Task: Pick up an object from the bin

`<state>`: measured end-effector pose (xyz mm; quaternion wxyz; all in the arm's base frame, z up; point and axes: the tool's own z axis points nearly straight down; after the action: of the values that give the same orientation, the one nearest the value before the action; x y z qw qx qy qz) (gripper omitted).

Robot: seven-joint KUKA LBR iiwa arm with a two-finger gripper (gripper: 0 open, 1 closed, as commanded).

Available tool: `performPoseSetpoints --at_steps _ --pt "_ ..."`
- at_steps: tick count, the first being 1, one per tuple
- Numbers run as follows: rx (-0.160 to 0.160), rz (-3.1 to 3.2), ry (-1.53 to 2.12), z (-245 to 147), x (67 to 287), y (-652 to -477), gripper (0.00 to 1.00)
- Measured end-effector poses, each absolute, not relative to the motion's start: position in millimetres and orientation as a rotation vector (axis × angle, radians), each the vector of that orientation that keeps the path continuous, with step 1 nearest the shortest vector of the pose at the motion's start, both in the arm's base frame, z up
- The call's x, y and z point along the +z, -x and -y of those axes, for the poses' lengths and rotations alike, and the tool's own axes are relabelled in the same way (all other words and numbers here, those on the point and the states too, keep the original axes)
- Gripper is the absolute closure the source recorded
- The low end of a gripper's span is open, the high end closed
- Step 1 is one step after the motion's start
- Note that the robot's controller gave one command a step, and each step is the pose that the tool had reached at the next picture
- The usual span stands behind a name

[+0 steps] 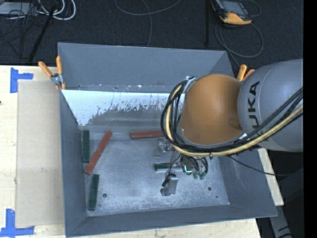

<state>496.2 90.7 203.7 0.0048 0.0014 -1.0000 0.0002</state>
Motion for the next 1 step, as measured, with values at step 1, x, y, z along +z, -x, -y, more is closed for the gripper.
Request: performPoseSetpoints --at_steps 1 --pt "0.001 3.136 -0.040 -41.3 157.9 -522.8 0.00"
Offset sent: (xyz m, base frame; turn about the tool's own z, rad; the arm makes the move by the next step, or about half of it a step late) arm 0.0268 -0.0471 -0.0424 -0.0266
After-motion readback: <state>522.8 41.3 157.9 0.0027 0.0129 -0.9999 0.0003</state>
